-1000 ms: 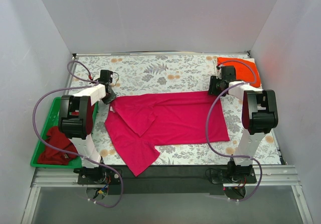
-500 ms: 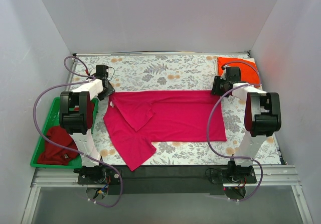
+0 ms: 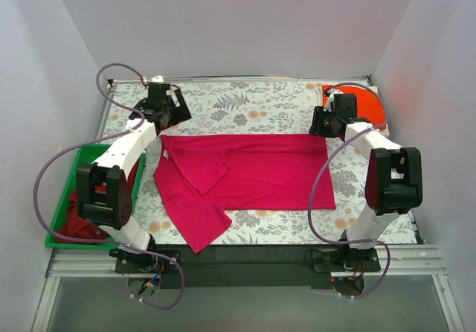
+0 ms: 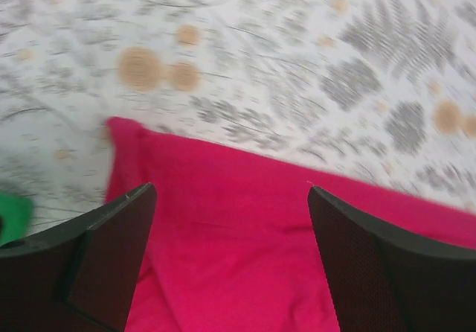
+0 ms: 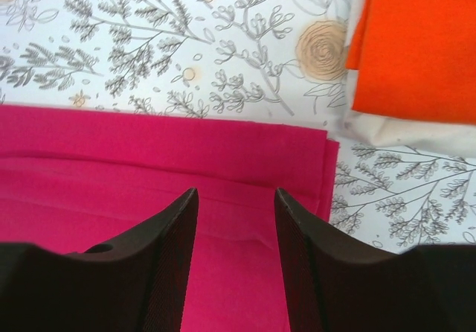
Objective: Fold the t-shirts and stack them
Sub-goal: Fold the tshirt
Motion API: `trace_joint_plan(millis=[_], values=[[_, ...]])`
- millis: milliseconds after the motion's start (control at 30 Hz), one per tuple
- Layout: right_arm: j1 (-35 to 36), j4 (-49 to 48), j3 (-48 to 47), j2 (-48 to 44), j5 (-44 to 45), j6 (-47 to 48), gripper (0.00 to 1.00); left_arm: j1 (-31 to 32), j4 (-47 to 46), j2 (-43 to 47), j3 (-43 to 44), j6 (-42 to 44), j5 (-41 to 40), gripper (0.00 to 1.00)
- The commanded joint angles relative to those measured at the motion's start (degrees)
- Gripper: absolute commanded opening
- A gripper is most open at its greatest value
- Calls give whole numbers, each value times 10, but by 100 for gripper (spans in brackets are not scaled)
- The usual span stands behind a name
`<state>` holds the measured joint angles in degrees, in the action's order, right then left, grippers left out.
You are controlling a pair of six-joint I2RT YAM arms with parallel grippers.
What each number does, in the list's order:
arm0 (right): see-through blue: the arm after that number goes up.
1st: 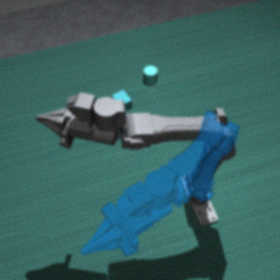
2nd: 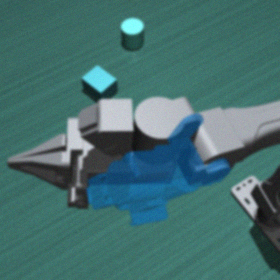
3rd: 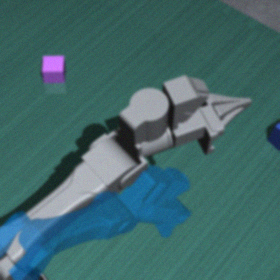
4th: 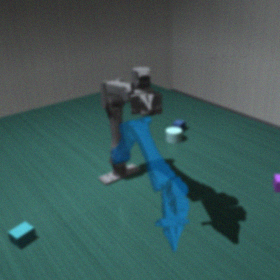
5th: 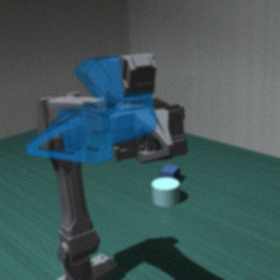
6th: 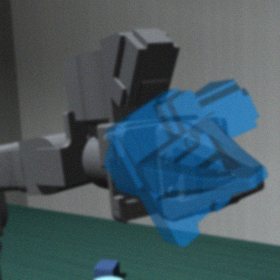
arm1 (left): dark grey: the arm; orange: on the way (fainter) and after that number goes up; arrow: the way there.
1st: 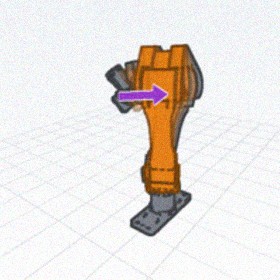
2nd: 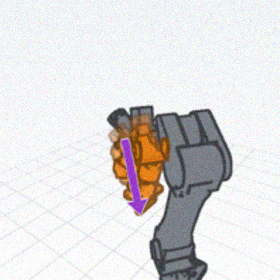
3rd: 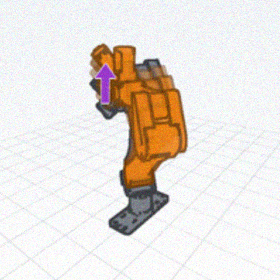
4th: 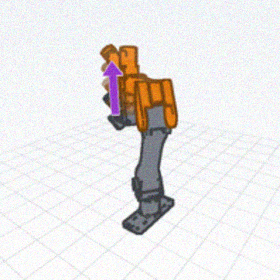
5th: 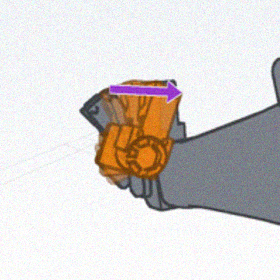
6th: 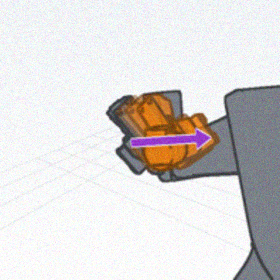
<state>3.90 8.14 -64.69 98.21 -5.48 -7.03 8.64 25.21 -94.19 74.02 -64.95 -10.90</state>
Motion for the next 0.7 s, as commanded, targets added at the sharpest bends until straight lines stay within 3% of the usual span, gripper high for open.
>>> trace_joint_plan(millis=[0,100,367,533,667], values=[[9,18,-21,0,-39,23,45,85,-13,25,5,64,59,77],[33,25,-42,18,-43,22,44,133,-44,6,-6,69,96,77],[118,25,-123,94,-41,15,44,241,-98,-121,59,119,105,75],[160,26,-163,143,-37,15,44,254,-95,-157,79,137,91,73],[181,33,-185,165,-29,6,40,254,-89,-128,41,111,24,71]])
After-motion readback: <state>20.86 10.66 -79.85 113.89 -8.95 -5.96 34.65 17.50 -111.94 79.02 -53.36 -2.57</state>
